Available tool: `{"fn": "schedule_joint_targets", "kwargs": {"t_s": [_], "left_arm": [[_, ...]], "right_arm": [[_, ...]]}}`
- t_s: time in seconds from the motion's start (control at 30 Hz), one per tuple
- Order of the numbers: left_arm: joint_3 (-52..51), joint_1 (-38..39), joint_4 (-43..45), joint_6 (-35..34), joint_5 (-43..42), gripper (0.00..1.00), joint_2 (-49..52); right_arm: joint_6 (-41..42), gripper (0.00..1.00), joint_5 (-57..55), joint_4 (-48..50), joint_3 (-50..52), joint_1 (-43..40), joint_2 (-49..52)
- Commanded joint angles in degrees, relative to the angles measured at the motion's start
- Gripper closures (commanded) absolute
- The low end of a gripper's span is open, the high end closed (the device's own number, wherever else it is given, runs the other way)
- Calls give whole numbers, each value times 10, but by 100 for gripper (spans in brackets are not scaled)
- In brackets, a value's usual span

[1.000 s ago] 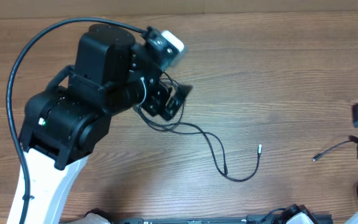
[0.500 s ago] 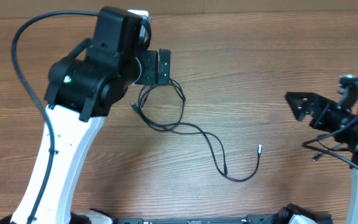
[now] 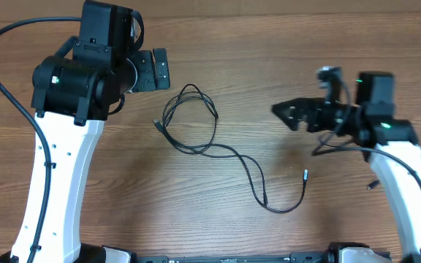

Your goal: Untangle cables

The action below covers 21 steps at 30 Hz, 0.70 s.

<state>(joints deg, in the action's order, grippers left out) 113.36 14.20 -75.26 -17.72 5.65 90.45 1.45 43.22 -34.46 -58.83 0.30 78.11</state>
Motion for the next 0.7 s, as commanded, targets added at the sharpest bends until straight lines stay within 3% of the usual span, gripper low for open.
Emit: {"fn": "schedule_joint_targets", "kwargs": {"t_s": [0.0, 0.33, 0.43, 0.67], "left_arm": [[2, -8, 1, -7, 6, 0, 2], [-9, -47, -8, -7, 6, 0, 2], [-9, -53, -9, -7, 5, 1, 2], [-9, -55, -15, -7, 5, 1, 2]], "right_arm": [[7, 0, 2, 34, -5, 58, 44], [24, 0, -107, 151, -5, 212, 165], [104, 0, -199, 153, -5, 242, 191], [168, 0, -145, 234, -5, 269, 257]]}}
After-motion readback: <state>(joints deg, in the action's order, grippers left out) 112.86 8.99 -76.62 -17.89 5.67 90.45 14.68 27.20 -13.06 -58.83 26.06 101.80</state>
